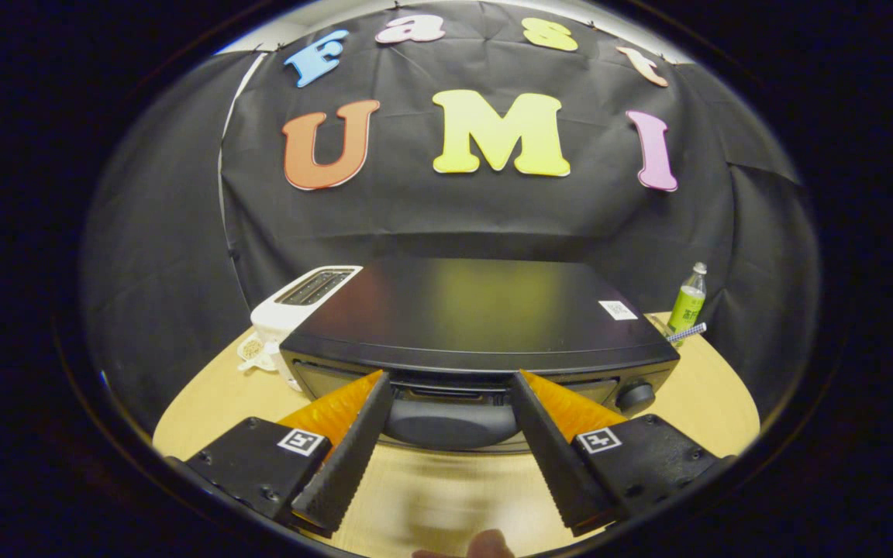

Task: Open the toaster oven, put the food inside, and close the toaster oven door.

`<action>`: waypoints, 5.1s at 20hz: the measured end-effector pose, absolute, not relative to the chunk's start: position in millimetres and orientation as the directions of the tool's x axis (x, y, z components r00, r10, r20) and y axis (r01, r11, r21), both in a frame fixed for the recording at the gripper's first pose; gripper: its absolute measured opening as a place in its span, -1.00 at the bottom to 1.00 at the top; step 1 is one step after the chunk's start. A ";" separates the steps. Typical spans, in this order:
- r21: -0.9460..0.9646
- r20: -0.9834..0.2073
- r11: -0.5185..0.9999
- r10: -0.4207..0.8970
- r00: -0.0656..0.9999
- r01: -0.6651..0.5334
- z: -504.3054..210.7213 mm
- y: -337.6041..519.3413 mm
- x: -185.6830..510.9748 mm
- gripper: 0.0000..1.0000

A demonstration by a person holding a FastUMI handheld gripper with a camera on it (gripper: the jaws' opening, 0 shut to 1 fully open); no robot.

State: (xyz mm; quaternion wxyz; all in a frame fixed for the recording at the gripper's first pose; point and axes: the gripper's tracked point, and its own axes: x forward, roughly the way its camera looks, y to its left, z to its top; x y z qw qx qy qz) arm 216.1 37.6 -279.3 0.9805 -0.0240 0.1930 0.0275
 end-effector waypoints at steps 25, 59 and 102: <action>0.022 -0.661 0.973 0.186 0.727 -0.230 -358.7 27.0 67.4 1.00; 0.719 -0.690 0.695 0.718 0.090 -0.032 -402.0 196.2 -1.5 0.15; 0.884 -0.288 0.453 0.334 0.897 0.116 -350.3 45.1 267.3 0.27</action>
